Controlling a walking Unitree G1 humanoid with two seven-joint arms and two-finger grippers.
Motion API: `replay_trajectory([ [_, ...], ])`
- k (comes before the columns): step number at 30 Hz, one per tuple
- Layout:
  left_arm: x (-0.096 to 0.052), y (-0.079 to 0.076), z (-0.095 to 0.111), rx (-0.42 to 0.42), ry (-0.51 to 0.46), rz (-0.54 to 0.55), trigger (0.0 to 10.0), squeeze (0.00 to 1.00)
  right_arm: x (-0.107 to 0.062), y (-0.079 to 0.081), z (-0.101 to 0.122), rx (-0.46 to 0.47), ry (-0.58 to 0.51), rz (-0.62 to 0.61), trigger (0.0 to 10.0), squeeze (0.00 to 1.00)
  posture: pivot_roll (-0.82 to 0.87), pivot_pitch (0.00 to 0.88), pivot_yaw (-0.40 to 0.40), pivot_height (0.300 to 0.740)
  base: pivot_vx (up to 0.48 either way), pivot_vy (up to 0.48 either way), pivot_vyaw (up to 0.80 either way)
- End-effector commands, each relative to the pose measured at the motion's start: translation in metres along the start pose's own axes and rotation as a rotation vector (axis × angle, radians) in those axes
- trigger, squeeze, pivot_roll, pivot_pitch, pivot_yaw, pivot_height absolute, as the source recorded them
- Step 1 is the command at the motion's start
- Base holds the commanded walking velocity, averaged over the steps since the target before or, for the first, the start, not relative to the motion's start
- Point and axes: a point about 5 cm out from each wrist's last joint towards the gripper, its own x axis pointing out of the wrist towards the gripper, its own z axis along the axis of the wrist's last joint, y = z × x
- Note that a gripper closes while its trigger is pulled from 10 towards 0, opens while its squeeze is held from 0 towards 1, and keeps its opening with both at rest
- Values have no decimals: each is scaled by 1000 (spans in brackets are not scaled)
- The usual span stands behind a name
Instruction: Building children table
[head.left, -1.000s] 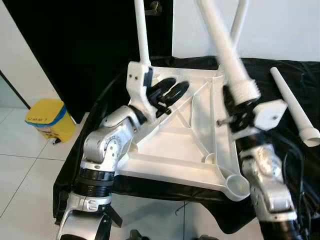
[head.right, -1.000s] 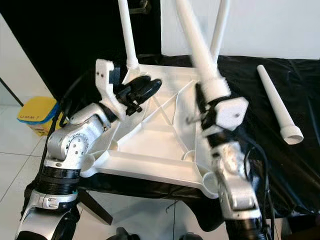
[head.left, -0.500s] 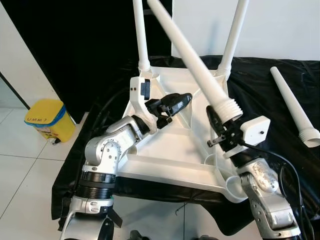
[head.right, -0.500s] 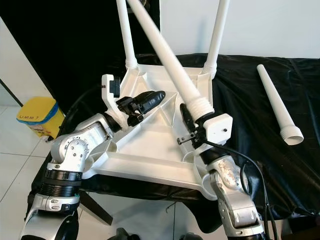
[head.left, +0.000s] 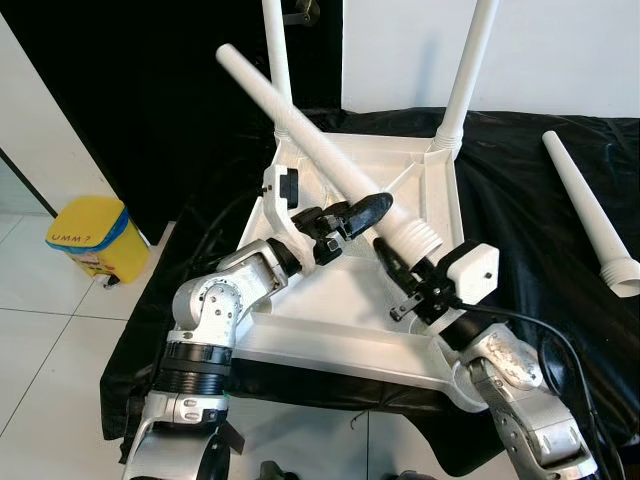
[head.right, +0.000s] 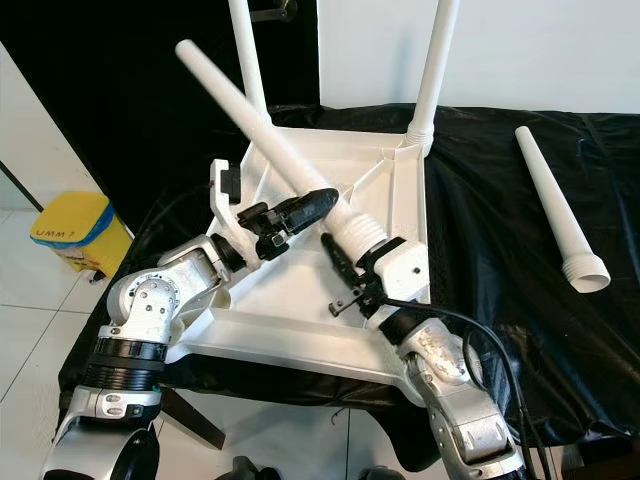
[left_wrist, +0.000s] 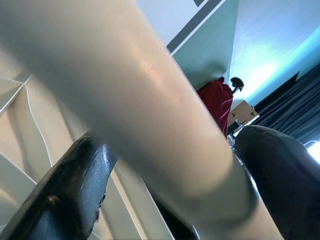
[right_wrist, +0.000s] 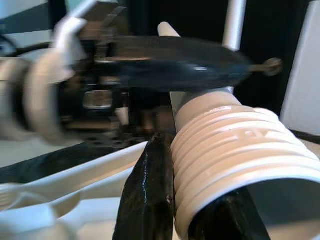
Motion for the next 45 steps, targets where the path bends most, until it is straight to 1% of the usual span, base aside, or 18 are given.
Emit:
replay_trajectory([
  [1, 0, -6, 10, 4, -40, -191, 10000, 0, 0, 6, 7, 15, -25, 47, 10000, 0, -196, 81, 56, 740, 0, 0, 0],
  [7, -2, 4, 20, -8, -75, -143, 10000, 0, -4, 8, 8, 38, -21, 71, 10000, 0, -197, 81, 56, 740, 0, 0, 0],
  [8, -4, 11, 27, -8, -101, -108, 10000, 0, -6, 9, 9, 49, -19, 73, 10000, 0, -202, 79, 59, 740, 0, 0, 0],
  [11, -4, 11, 27, -8, -101, -108, 10000, 0, -6, 9, 9, 49, -19, 73, 10000, 0, -202, 79, 59, 740, 0, 0, 0],
  [12, -7, 20, 37, -6, -130, -68, 10000, 0, -8, 9, 9, 55, -16, 76, 10000, 0, -204, 79, 60, 740, 0, 0, 0],
  [13, -7, 20, 37, -6, -130, -68, 10000, 0, -8, 9, 9, 55, -16, 76, 10000, 0, -204, 79, 60, 740, 0, 0, 0],
  [14, -11, 29, 47, -5, -161, -14, 10000, 0, -10, 8, 10, 59, -12, 80, 10000, 0, -205, 78, 60, 740, 0, 0, 0],
  [19, -17, 41, 58, -13, -203, 46, 10000, 0, -11, 7, 10, 58, -6, 85, 10000, 0, -205, 78, 60, 740, 0, 0, 0],
  [20, -18, 44, 61, -14, -212, 64, 6431, 0, -12, 7, 10, 59, -4, 88, 10000, 0, -204, 75, 59, 740, 0, 0, 0],
  [21, -18, 44, 61, -14, -212, 64, 6431, 0, -12, 7, 10, 59, -4, 88, 10000, 0, -204, 75, 59, 740, 0, 0, 0],
  [22, -21, 53, 62, -26, -225, 118, 0, 0, -12, 7, 9, 59, 0, 92, 10000, 0, -208, 71, 58, 740, 0, 0, 0],
  [27, -23, 56, 61, -40, -234, 140, 0, 0, -12, 7, 9, 59, 3, 95, 10000, 0, -210, 70, 56, 740, 0, 0, 0],
  [28, -22, 57, 61, -48, -238, 141, 0, 0, -12, 6, 10, 61, 5, 97, 10000, 176, -211, 69, 53, 740, 0, 0, 0],
  [29, -22, 57, 61, -48, -238, 141, 0, 0, -12, 6, 10, 61, 5, 97, 10000, 176, -211, 69, 53, 740, 0, 0, 0],
  [30, -21, 58, 62, -57, -243, 143, 0, 0, -12, 6, 10, 65, 8, 101, 10000, 1000, -213, 67, 51, 740, 0, 0, 0],
  [38, -18, 60, 65, -78, -264, 144, 0, 0, -15, 5, 9, 73, 24, 113, 10000, 1000, -217, 63, 46, 740, 0, 0, 0],
  [44, -22, 67, 69, -100, -297, 175, 0, 0, -22, 2, 5, 71, 58, 116, 10000, 1000, -218, 59, 40, 740, 0, 0, 0],
  [45, -24, 70, 70, -101, -304, 188, 0, 0, -26, 2, 2, 71, 79, 116, 10000, 0, -219, 59, 38, 740, 0, 0, 0],
])
